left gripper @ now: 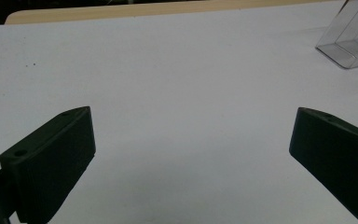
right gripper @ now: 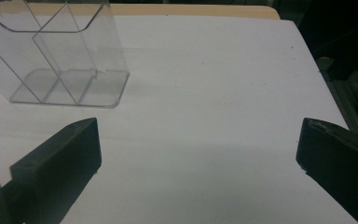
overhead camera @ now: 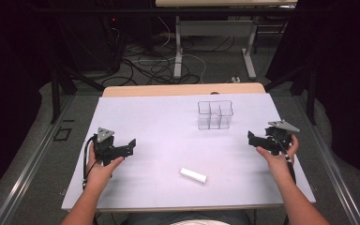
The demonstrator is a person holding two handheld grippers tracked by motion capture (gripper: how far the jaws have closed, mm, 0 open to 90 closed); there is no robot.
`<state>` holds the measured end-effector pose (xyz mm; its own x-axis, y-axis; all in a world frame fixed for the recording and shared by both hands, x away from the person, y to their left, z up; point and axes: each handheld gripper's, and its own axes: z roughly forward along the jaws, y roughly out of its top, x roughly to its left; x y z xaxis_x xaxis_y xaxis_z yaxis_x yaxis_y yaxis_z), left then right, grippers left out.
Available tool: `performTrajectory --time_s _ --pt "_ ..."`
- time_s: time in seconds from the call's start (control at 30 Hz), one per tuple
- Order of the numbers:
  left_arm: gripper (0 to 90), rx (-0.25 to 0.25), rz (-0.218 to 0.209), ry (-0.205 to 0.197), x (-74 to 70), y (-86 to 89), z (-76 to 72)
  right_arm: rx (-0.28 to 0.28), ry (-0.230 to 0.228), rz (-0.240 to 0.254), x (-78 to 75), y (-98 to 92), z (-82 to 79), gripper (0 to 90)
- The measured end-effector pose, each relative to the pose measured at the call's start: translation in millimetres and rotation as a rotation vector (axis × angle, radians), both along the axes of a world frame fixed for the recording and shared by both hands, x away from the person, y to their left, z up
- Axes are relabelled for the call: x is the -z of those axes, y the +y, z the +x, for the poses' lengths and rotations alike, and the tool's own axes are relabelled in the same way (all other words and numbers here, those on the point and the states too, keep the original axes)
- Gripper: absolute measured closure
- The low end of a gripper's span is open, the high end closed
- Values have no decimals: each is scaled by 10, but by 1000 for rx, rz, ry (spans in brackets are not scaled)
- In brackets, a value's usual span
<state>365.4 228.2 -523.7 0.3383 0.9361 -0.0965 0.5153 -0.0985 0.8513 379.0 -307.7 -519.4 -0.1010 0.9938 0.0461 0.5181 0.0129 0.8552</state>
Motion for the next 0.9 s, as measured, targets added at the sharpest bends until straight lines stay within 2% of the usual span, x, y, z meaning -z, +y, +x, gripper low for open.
performTrajectory --time_s 0.17,0.3,0.43,0.67,0.9 --pt "1 0 -27 -3 -9 11 -10 -31 -17 -25 6 53 26 0" --pt "1 -2 -55 1 -18 28 -26 -53 -3 -24 7 76 45 0" --pt "1 -2 -47 -14 -34 31 -39 -59 1 -22 10 97 47 11" --pt "1 5 -39 -22 -33 5 -66 -63 0 -13 -35 83 33 139" --pt "1 6 -45 -27 -50 17 -87 -94 19 -5 -103 119 96 160"
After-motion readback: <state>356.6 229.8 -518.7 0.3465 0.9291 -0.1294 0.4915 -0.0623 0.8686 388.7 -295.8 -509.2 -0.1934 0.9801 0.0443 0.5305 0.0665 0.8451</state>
